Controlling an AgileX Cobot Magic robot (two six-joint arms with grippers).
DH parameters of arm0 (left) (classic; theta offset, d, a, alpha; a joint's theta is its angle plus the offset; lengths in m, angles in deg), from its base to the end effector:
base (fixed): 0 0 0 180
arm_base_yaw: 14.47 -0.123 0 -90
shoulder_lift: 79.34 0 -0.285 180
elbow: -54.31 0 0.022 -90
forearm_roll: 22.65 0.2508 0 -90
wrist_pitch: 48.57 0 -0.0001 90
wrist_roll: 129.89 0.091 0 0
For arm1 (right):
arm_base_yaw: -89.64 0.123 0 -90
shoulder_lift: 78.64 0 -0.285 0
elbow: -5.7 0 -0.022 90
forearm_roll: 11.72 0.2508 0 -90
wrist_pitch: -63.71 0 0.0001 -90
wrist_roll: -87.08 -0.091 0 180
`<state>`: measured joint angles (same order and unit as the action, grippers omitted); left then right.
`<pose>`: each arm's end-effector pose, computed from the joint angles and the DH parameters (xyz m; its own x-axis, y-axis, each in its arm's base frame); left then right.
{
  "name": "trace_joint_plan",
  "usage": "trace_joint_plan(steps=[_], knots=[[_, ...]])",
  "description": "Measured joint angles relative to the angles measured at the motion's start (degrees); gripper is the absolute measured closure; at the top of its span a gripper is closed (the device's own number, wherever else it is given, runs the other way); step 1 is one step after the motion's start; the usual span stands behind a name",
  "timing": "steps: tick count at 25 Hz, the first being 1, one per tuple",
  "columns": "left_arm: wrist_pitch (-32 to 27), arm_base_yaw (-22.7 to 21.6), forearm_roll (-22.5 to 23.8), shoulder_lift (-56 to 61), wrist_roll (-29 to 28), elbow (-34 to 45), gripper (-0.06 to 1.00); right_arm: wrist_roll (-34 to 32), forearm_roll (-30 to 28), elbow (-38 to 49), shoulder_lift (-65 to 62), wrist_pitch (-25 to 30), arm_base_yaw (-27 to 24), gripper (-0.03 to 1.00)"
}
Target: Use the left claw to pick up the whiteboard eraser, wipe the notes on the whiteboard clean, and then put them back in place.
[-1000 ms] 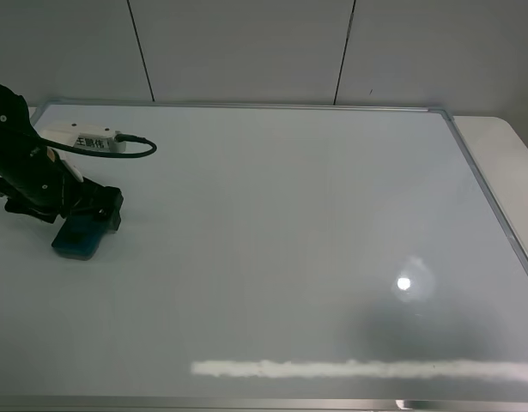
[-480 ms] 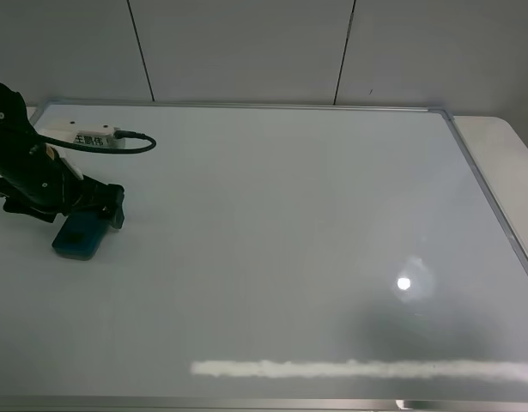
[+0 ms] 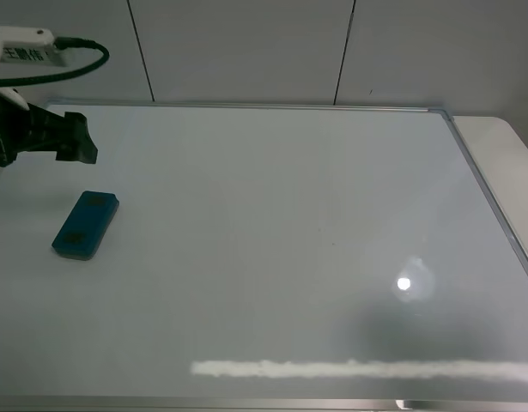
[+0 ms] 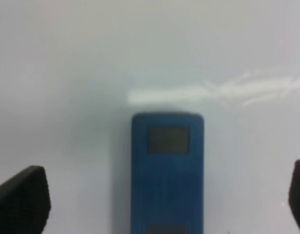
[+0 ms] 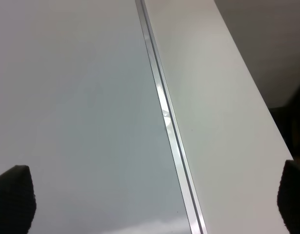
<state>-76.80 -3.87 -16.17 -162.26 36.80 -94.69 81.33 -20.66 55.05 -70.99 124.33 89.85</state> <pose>0.2554 -0.0428 0.2526 -0.7877 0.0131 -0.6159 0.0477 0.9981 -0.0397 -0.0040 -0.0123 0.2745 -0.4561 0.0214 -0.8897 0.1274 0.9910 -0.0414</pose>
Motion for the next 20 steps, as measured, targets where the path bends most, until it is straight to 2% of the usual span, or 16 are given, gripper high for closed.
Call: trace_joint_plan(steps=[11,20], knots=[[-6.88,0.00,0.37,32.62,0.82,0.00,-0.05,0.00,0.00,0.00,0.00,0.00,0.00,-0.02],[-9.65,0.00,0.39,50.59,1.07,0.00,-0.05,0.00,0.00,0.00,0.00,0.00,0.00,-0.02]])
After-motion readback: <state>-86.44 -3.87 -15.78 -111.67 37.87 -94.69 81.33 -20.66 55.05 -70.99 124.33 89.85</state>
